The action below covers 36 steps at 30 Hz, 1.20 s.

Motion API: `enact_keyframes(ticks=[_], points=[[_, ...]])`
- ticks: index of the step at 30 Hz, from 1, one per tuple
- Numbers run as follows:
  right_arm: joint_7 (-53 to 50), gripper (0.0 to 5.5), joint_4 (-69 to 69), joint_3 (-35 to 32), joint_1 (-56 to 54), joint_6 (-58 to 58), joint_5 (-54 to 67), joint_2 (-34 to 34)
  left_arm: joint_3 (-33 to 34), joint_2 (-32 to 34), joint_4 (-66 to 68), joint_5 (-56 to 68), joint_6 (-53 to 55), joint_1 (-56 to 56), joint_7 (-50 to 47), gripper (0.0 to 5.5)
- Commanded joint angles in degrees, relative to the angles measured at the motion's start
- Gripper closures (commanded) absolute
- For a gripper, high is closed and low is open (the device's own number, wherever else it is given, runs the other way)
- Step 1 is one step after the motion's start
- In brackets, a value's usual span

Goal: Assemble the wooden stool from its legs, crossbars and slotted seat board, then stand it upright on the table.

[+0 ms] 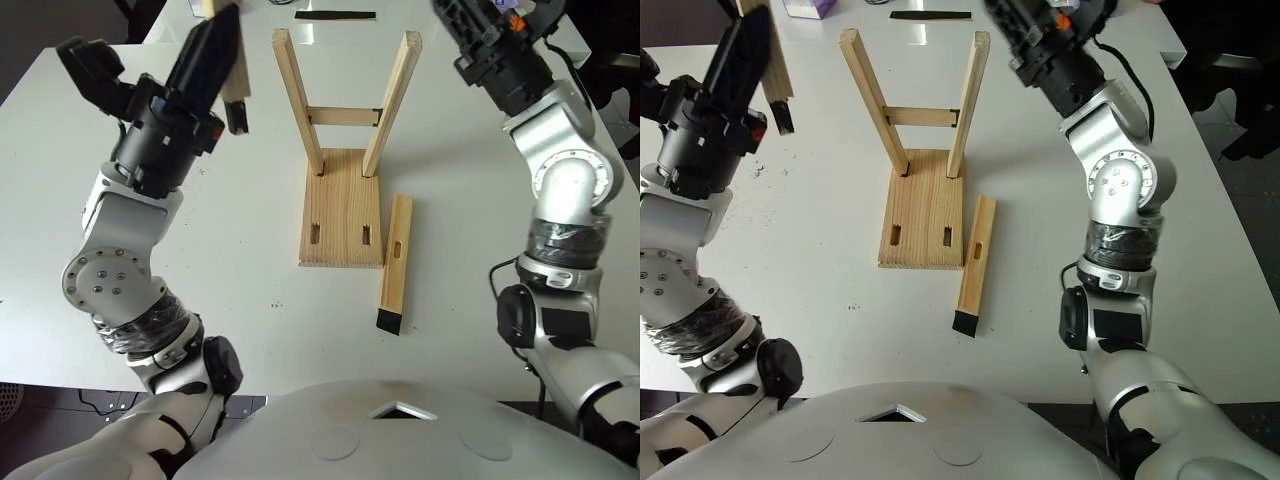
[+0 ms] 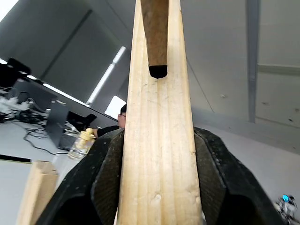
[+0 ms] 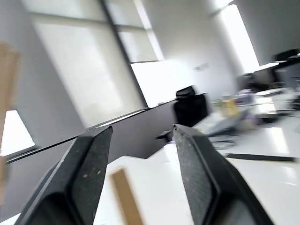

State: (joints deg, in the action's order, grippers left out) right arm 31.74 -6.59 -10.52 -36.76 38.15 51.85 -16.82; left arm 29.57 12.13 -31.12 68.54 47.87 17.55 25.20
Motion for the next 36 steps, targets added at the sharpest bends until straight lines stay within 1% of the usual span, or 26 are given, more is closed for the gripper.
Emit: enact_keyframes(ticks=[1, 5, 9, 13, 15, 17, 26, 31, 36], points=[[8.79, 3.11, -5.60, 0.80, -0.79, 12.27, 11.76, -6.37, -3.62, 6.77, -0.83, -0.37, -0.56, -2.69, 7.02, 3.46], [13.33, 3.11, -5.42, 1.63, -2.17, 17.13, 14.93, -10.35, -7.54, 11.38, -0.98, -1.17, -1.10, -4.45, 13.53, 3.46], [16.91, 3.11, -3.78, 2.60, -4.23, 18.18, 14.71, -11.66, -10.88, 14.57, -1.35, -1.62, -1.92, -5.42, 18.50, 3.46], [19.63, 2.59, -2.59, 2.64, -5.71, 18.66, 15.33, -11.70, -12.93, 16.30, -0.75, -3.08, -3.55, -5.65, 21.15, 3.46], [19.77, 2.29, -2.53, 2.95, -6.22, 18.97, 15.00, -11.68, -13.52, 16.92, -0.37, -3.51, -4.18, -5.63, 22.10, 3.46], [19.56, 2.10, -2.43, 2.97, -6.84, 20.00, 15.66, -11.73, -14.31, 17.62, -0.03, -4.16, -4.67, -5.86, 23.05, 3.46], [20.00, 2.10, -2.79, 4.39, -9.32, 22.03, 16.48, -10.69, -17.89, 18.64, 0.35, -6.34, -6.70, -6.39, 25.55, 3.46], [20.49, 2.10, -2.65, 5.21, -9.99, 22.16, 15.97, -10.17, -18.73, 19.03, 0.77, -6.33, -7.31, -5.88, 25.91, 3.46], [20.98, 2.79, -3.15, 5.53, -9.65, 21.74, 15.82, -10.07, -19.13, 19.39, 0.87, -6.27, -7.82, -5.92, 25.80, 3.46]])
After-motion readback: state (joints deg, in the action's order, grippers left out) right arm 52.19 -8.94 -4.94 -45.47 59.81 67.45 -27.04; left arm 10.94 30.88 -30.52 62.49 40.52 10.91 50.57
